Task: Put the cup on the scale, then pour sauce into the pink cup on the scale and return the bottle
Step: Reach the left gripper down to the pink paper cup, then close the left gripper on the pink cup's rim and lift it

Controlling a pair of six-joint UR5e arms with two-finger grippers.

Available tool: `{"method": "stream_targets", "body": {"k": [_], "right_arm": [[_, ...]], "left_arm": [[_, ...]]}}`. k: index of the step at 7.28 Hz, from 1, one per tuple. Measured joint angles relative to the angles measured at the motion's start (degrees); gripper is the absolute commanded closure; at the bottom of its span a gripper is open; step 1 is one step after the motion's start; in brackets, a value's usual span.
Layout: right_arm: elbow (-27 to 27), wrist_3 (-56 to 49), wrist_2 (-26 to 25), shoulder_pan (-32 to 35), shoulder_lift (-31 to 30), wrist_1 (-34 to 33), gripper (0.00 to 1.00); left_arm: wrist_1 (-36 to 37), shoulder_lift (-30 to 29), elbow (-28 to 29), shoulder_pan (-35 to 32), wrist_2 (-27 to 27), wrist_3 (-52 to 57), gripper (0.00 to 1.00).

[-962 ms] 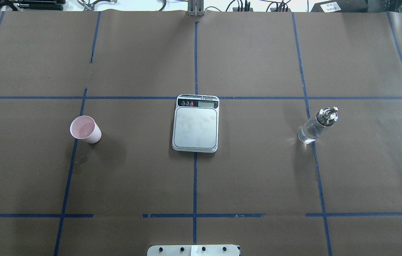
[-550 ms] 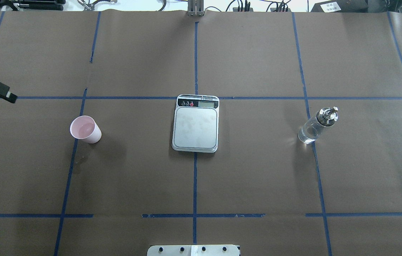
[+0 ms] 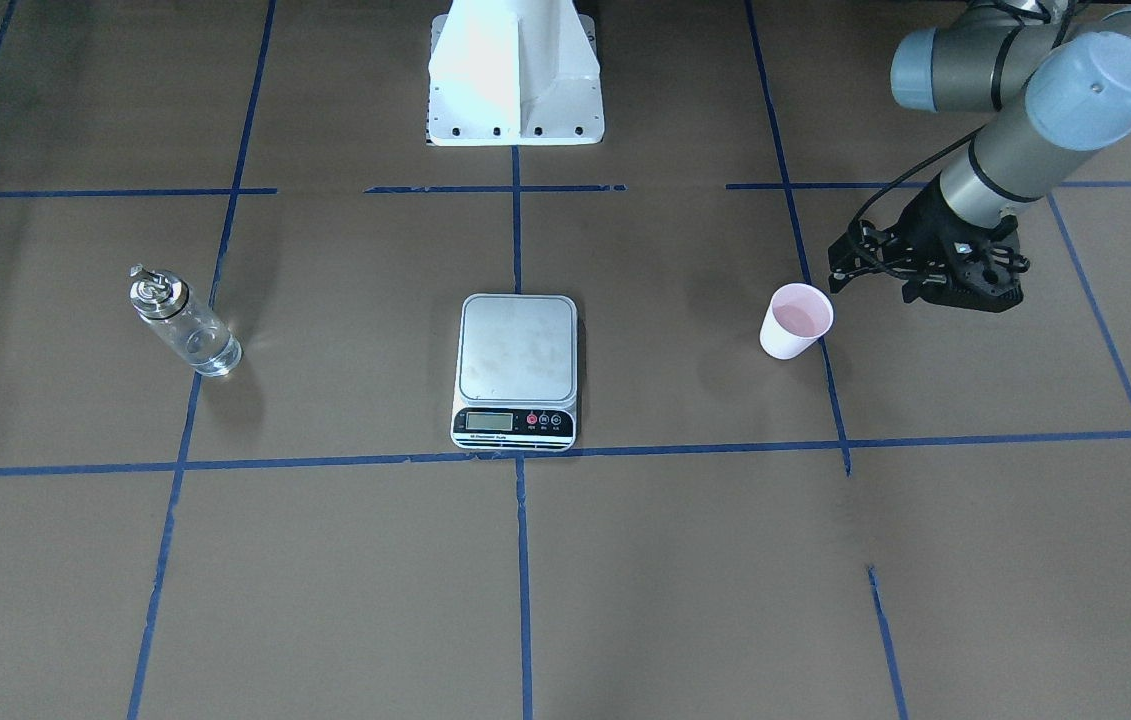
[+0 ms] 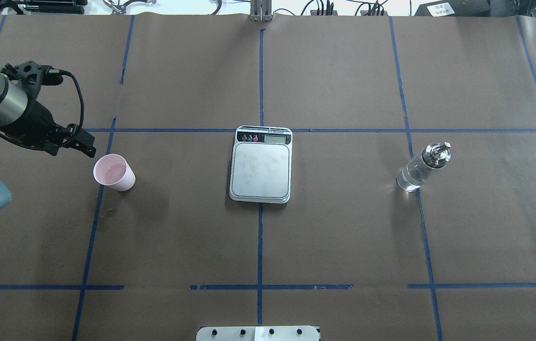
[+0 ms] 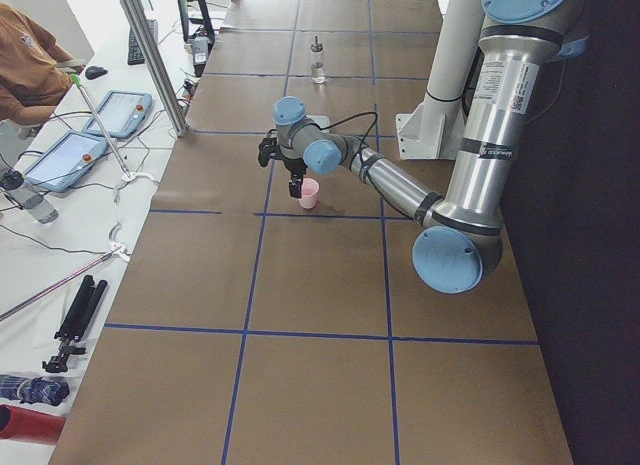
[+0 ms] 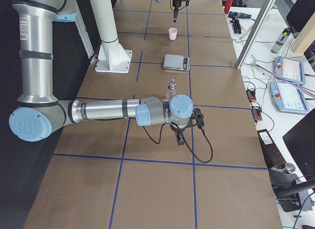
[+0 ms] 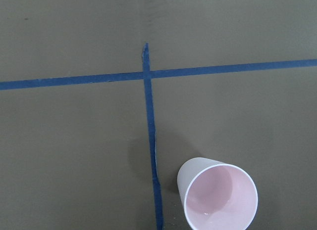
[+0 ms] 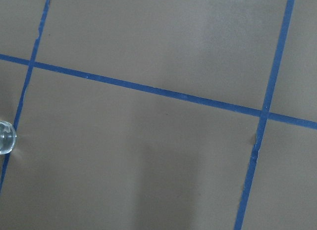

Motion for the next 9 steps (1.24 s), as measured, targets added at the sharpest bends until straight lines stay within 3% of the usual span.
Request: {"method": "stream_targets", "body": {"k": [3, 6, 9], "right_arm": [[-0.06, -0.05, -0.06, 0.00, 0.00, 0.00, 0.00], [-0.12, -0.14, -0.10, 0.00, 0.03, 0.00, 0.00], [-0.47, -0.06, -0.01, 0.00, 0.03, 0.00, 0.00]], "left_arm": [[-0.08, -1.37, 3.09, 2.71, 2.07, -0.05, 0.16], [-0.15, -2.94, 5.56, 3.53, 2.24, 0.18, 0.36], [-0.19, -3.12, 6.42, 4.37, 2.31, 0.44, 0.44]]}}
